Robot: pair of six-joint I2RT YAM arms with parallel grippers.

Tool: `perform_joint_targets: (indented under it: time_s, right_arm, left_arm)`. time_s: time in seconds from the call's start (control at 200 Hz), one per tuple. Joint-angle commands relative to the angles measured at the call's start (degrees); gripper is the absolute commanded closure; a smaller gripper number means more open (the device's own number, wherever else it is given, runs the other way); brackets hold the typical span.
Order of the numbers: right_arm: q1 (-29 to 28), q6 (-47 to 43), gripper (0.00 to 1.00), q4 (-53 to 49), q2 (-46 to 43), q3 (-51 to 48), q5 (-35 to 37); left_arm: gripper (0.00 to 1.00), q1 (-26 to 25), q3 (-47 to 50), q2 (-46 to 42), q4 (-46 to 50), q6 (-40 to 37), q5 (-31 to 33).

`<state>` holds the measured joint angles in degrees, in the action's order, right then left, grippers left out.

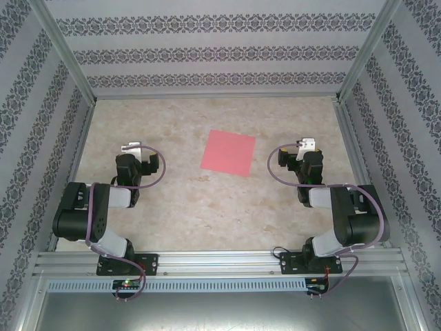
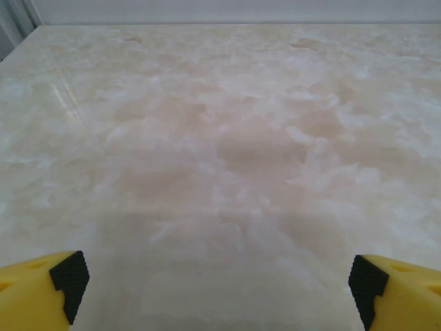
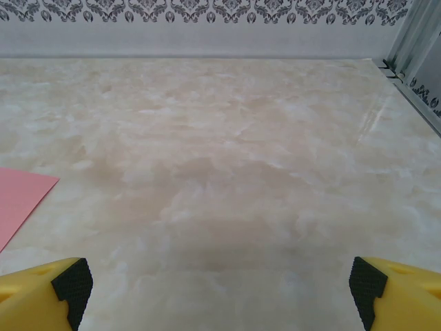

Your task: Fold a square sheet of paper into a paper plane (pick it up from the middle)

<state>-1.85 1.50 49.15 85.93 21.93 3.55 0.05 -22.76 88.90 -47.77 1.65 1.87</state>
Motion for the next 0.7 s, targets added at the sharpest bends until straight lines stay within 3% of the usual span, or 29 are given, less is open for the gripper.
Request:
perform_joint_targets:
  time_s: [0.0, 0.694]
  right_arm:
    - [0.44, -0.14, 0.02, 1.21, 0.26, 0.33, -1.0]
    - [0.74, -0.04, 0.02, 1.08, -0.85, 0.21, -1.26]
  left_arm:
    - [0.0, -0.31, -0.88, 0.5, 0.06, -0.95, -0.64]
    - [0.0, -0.23, -1.3, -0.61, 1.95, -0.55, 0.04]
